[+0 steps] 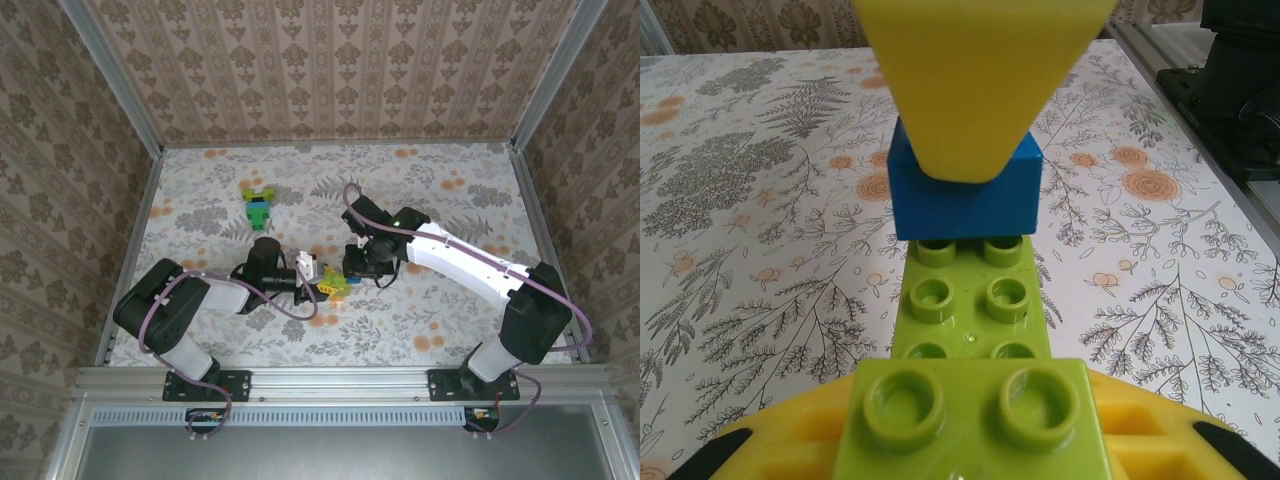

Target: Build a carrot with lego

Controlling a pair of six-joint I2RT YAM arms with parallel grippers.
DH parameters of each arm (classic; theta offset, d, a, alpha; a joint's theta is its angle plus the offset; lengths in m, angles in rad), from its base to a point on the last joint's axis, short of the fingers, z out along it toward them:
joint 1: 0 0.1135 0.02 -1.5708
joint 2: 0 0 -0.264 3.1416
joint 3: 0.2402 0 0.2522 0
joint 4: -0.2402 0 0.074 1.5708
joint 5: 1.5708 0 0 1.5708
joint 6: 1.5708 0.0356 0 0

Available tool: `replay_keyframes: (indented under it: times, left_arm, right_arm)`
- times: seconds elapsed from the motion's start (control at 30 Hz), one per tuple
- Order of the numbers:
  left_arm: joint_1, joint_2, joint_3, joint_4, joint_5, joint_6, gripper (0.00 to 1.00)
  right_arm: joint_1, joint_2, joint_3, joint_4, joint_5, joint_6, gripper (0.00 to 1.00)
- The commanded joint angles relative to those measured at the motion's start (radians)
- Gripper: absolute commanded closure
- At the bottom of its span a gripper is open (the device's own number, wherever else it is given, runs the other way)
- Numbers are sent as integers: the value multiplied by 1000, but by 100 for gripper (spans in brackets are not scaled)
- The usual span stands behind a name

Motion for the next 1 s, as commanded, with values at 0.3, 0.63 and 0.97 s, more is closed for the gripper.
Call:
replay_keyframes:
  times: [0.3, 0.63, 0.97]
  left_arm:
    - [-5, 25, 24, -98, -37, 44, 68]
    - [-6, 32, 30, -102, -43, 45, 68]
    - [-6, 37, 33, -102, -47, 45, 68]
  right_arm:
    - [18, 23, 15, -24, 49, 28, 74]
    - [36, 50, -19, 12, 54, 57, 74]
    - [43, 62, -49, -7, 84, 59, 75]
